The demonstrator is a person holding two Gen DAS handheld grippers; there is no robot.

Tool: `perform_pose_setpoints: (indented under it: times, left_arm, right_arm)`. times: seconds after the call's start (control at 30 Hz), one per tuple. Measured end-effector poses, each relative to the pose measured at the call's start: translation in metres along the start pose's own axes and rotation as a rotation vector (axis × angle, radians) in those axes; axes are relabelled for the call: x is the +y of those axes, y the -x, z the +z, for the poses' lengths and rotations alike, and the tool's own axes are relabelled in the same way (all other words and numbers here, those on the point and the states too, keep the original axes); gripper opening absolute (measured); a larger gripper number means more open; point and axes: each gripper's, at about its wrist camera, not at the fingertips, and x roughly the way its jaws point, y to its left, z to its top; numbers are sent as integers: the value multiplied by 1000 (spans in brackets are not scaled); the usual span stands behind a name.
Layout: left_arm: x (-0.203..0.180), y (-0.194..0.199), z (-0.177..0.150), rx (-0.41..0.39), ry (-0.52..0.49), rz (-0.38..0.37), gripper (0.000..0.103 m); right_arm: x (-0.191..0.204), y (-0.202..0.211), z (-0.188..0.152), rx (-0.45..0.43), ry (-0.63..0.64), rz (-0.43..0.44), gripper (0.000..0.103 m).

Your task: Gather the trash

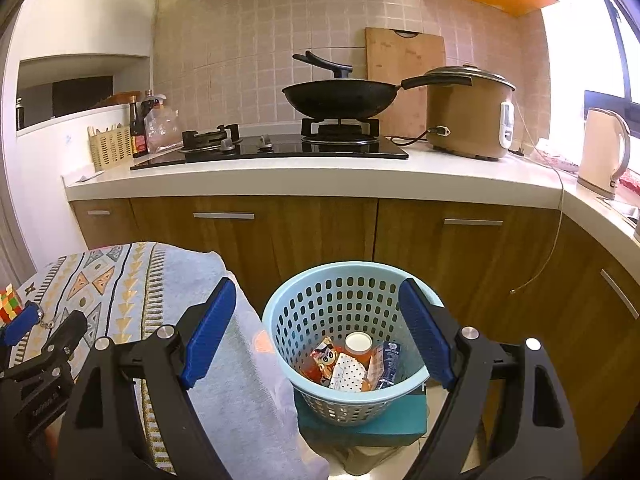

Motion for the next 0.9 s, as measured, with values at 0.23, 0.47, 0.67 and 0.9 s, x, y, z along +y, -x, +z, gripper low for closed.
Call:
perform_pose_setpoints:
  times: [0.23,0.47,0.67,0.9]
  left_arm:
    - [4,-3,0,12,20,-11,95]
    - [5,-3,0,16,26,-16,95]
    - [5,-4,-1,22,21,-16,95]
    - [3,-3,-1,13,2,-7,95]
  right_arm:
    - [2,-6,-2,33,2,9,79]
    - [2,-7,-2,39,4,16,79]
    - [3,-5,-3,38,7,15,79]
    - [1,-5,-4,41,5,14,79]
